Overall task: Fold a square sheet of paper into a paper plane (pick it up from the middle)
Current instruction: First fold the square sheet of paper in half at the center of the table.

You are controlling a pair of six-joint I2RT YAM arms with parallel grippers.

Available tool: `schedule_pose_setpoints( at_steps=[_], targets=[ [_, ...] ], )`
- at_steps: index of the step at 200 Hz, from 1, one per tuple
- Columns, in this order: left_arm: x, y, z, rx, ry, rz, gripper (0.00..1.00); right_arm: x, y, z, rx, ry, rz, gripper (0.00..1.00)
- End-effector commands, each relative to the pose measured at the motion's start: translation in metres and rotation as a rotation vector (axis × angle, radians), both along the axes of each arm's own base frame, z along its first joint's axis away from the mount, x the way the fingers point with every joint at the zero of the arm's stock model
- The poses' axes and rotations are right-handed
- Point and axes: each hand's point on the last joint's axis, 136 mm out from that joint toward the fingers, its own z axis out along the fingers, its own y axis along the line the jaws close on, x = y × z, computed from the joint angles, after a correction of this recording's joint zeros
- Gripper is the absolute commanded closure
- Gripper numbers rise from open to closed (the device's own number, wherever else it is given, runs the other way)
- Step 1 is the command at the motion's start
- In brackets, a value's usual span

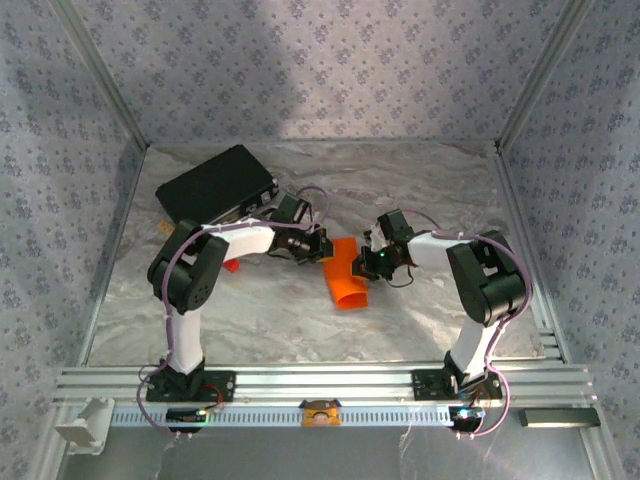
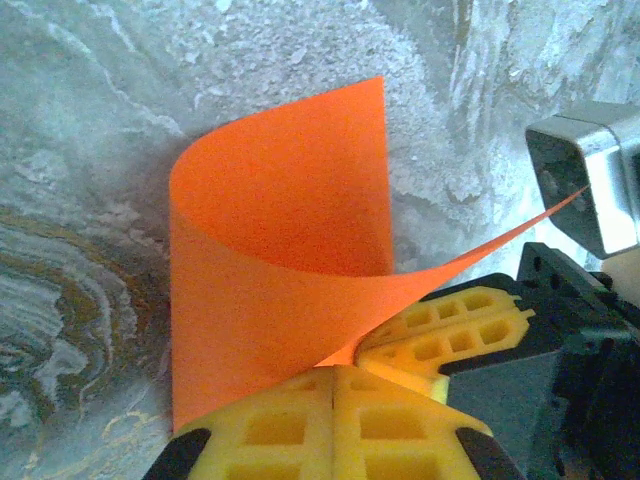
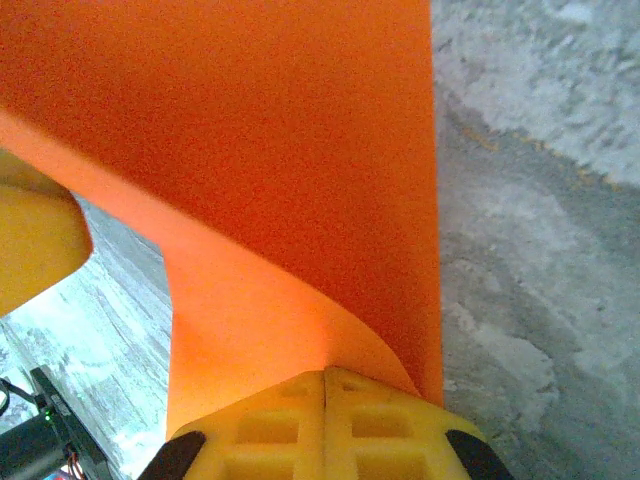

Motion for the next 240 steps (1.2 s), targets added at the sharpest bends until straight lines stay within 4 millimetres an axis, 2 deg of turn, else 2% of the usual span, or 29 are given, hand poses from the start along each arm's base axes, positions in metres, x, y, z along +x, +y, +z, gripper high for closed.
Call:
schedule_pose_setpoints(
  at_steps=[1,37,83,101,131,148,160,185,211,240],
  targets=[
    [-0.008,0.004,-0.017,0.011,0.038,-0.017,1.00,-0.016,-0.025,-0.032,-0.137,0.076,-0.051,1.00],
    [-0.010,0.010,-0.032,0.025,0.023,-0.015,1.00,-0.017,-0.026,-0.033,-0.140,0.078,-0.053,1.00],
    [-0.017,0.026,-0.065,0.091,0.068,-0.001,1.00,-0.017,-0.026,-0.033,-0.139,0.078,-0.054,1.00],
    [-0.013,0.023,-0.058,0.075,0.070,0.015,1.00,-0.017,-0.026,-0.033,-0.144,0.078,-0.054,1.00],
    [0.002,0.010,-0.026,0.032,0.032,0.008,1.00,-0.017,-0.025,-0.032,-0.139,0.080,-0.050,1.00],
    [0.008,0.006,-0.018,0.022,0.021,-0.003,1.00,-0.017,-0.025,-0.033,-0.139,0.083,-0.049,1.00],
    [0.008,0.004,-0.020,0.023,0.025,-0.017,1.00,-0.017,-0.025,-0.033,-0.137,0.083,-0.049,1.00],
    [0.005,0.007,-0.039,0.048,0.061,-0.024,1.00,-0.016,-0.024,-0.032,-0.135,0.084,-0.047,1.00],
    [0.005,0.018,-0.057,0.084,0.081,0.005,1.00,-0.017,-0.023,-0.033,-0.131,0.083,-0.044,1.00],
    [0.010,0.020,-0.053,0.057,0.083,0.021,1.00,-0.017,-0.023,-0.032,-0.133,0.083,-0.044,1.00]
  ],
)
